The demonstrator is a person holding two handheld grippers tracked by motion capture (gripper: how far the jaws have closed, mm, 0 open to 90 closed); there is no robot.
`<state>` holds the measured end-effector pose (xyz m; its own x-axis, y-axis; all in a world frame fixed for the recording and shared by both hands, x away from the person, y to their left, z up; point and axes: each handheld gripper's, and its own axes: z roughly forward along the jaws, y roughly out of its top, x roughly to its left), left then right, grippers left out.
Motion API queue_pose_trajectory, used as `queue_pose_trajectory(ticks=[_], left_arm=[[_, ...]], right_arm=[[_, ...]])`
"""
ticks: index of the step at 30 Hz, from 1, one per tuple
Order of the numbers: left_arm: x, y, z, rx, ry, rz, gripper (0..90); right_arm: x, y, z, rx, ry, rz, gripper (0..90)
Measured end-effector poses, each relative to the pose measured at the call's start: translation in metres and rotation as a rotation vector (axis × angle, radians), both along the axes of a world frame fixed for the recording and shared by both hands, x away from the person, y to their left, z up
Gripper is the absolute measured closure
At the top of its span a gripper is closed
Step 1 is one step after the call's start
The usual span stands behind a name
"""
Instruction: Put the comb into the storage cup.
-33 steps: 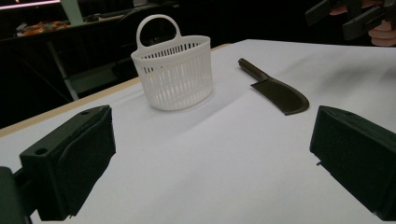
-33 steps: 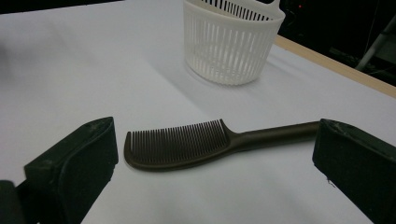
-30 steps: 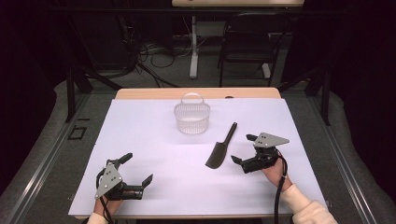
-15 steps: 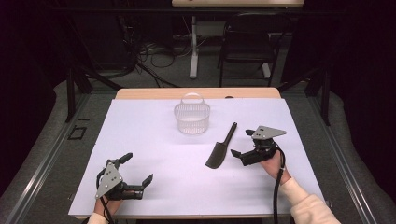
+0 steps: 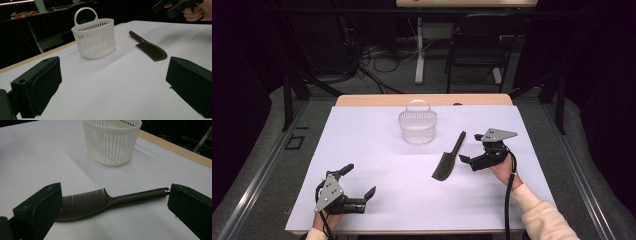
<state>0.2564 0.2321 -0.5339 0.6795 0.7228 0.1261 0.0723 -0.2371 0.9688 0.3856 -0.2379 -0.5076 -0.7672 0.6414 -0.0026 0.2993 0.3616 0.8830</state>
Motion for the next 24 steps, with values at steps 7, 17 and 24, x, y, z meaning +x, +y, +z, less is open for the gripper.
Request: queue_pose_trajectory(ticks=[7, 17, 24], left_arm=[[0.000, 0.001, 0.000, -0.007, -0.003, -0.006, 0.2], [0.000, 0.002, 0.000, -0.017, 0.000, 0.012, 0.2], [0.001, 0.001, 0.000, -0.018, -0.004, 0.011, 0.5]], right_arm=[[0.013, -0.001, 0.001, 0.004, 0.041, -0.004, 0.0], [0.035, 0.002, 0.005, -0.016, 0.054, -0.019, 0.0], [0.048, 0.003, 0.004, -0.020, 0.060, -0.030, 0.0]])
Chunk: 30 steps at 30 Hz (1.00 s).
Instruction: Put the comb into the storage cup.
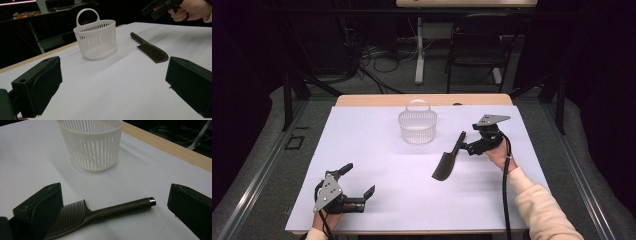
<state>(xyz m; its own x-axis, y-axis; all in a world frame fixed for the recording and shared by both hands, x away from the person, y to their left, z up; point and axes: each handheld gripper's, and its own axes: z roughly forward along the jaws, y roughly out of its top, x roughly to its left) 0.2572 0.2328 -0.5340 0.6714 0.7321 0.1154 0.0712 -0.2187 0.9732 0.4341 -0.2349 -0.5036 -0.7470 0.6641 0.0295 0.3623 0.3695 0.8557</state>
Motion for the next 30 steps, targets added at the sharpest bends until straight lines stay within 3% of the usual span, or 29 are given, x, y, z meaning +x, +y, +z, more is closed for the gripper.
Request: queue_pose_trajectory(ticks=[12, 16, 20, 22, 30], left_arm=[[0.000, 0.001, 0.000, 0.000, -0.001, 0.001, 0.6], [0.000, 0.001, 0.000, -0.005, 0.003, -0.003, 0.4], [0.000, 0.001, 0.000, -0.008, 0.003, -0.002, 0.4], [0.000, 0.001, 0.000, -0.008, 0.004, -0.001, 0.4], [0.001, 0.001, -0.001, -0.010, 0.007, -0.003, 0.4]], right_arm=[[0.022, 0.006, -0.003, -0.044, 0.017, -0.033, 0.0], [0.032, 0.011, -0.007, -0.086, 0.046, -0.039, 12.0], [0.035, 0.013, -0.007, -0.109, 0.044, -0.040, 17.1], [0.038, 0.015, -0.008, -0.120, 0.043, -0.051, 24.1], [0.049, 0.015, -0.013, -0.148, 0.052, -0.071, 67.4]])
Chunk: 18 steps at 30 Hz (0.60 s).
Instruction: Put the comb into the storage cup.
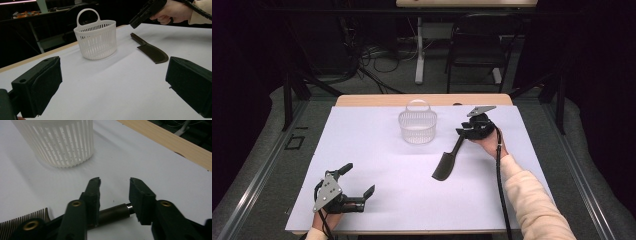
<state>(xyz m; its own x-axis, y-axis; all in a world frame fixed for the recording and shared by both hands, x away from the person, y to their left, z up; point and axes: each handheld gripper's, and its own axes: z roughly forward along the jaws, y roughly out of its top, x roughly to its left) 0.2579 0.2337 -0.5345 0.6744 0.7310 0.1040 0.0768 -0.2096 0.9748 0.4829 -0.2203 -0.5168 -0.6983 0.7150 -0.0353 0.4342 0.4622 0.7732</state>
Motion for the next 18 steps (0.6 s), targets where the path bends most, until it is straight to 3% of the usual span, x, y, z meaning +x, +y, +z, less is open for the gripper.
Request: queue_pose_trajectory(ticks=[1, 4, 5, 18], left_arm=[[0.000, 0.000, 0.000, 0.001, 0.000, 0.000, 0.4], [0.000, 0.000, 0.000, 0.001, 0.001, 0.000, 0.5], [0.000, 0.000, 0.000, 0.002, 0.001, -0.002, 0.5], [0.000, -0.001, -0.001, 0.004, 0.005, -0.005, 0.6]], right_arm=[[0.002, 0.001, -0.001, -0.015, 0.001, 0.007, 75.9], [0.004, 0.003, -0.003, -0.042, -0.005, 0.012, 82.0], [0.006, 0.006, -0.006, -0.081, -0.009, 0.013, 86.2], [0.016, 0.017, -0.017, -0.202, 0.003, 0.002, 90.0]])
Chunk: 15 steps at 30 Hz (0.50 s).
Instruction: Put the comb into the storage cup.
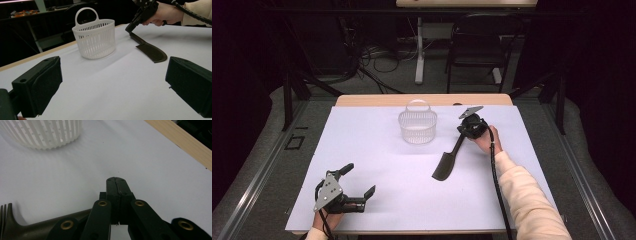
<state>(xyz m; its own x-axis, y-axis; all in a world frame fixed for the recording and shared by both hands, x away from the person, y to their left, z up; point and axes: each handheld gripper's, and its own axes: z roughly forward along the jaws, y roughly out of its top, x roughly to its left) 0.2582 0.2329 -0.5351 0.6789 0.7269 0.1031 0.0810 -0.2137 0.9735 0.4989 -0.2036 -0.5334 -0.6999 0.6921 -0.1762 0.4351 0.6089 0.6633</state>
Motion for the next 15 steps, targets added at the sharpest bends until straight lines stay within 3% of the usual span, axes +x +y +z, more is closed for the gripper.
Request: queue_pose_trajectory(ticks=[3, 15], left_arm=[[0.0001, 0.0002, -0.0001, -0.001, 0.000, 0.001, 0.6], [0.0000, 0.0003, 0.0000, -0.002, -0.002, 0.001, 0.7]], right_arm=[[0.0011, 0.0019, -0.0026, -0.033, -0.008, 0.015, 90.0], [0.0035, 0.0037, -0.0025, -0.074, 0.010, 0.015, 90.0]])
